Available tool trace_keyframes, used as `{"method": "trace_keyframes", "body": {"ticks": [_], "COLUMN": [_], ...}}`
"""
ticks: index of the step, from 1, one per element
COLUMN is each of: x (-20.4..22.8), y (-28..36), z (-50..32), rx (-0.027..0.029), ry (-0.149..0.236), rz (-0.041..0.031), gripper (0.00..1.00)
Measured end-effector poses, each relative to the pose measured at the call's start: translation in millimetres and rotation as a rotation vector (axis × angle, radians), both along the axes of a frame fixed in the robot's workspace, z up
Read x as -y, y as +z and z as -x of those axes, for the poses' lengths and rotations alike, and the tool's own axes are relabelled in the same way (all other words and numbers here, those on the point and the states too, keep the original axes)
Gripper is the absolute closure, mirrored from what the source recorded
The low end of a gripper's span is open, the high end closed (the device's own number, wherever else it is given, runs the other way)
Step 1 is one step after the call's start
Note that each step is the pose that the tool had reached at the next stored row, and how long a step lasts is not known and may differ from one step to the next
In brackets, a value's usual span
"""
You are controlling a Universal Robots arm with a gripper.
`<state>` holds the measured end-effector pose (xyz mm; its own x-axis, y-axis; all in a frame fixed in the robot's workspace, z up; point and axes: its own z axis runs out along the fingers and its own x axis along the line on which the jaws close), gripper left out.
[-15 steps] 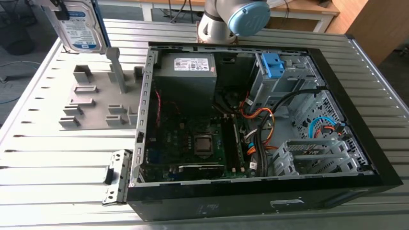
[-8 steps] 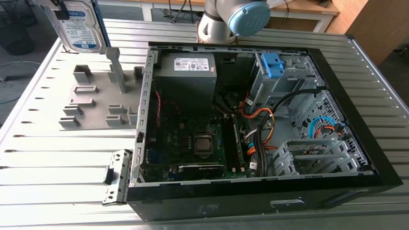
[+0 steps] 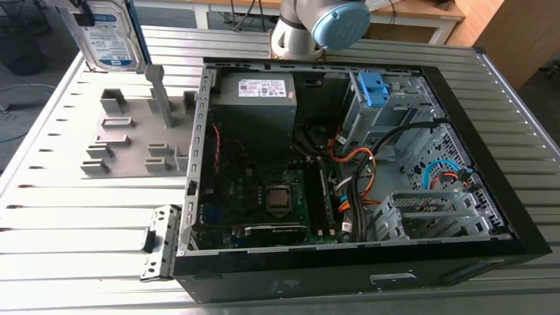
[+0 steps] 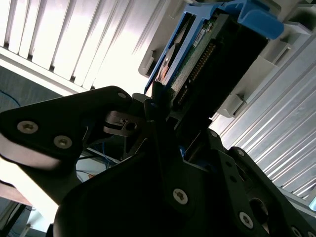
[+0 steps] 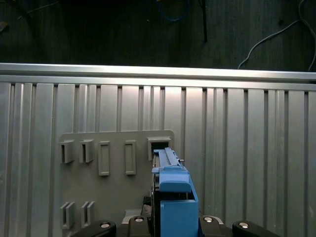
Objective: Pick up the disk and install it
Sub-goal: 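Pick up the disk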
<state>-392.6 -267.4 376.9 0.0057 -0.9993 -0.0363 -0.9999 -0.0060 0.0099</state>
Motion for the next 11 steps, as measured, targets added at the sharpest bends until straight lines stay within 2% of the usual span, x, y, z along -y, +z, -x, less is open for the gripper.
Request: {"method": "trace_keyframes", "body": {"ticks": [11], "x": [0.0], "y": [5.3], "z": [-0.1], "rx": [-0.0001], "ry": [0.000], "rz": [0.0000], "gripper": [0.64]}}
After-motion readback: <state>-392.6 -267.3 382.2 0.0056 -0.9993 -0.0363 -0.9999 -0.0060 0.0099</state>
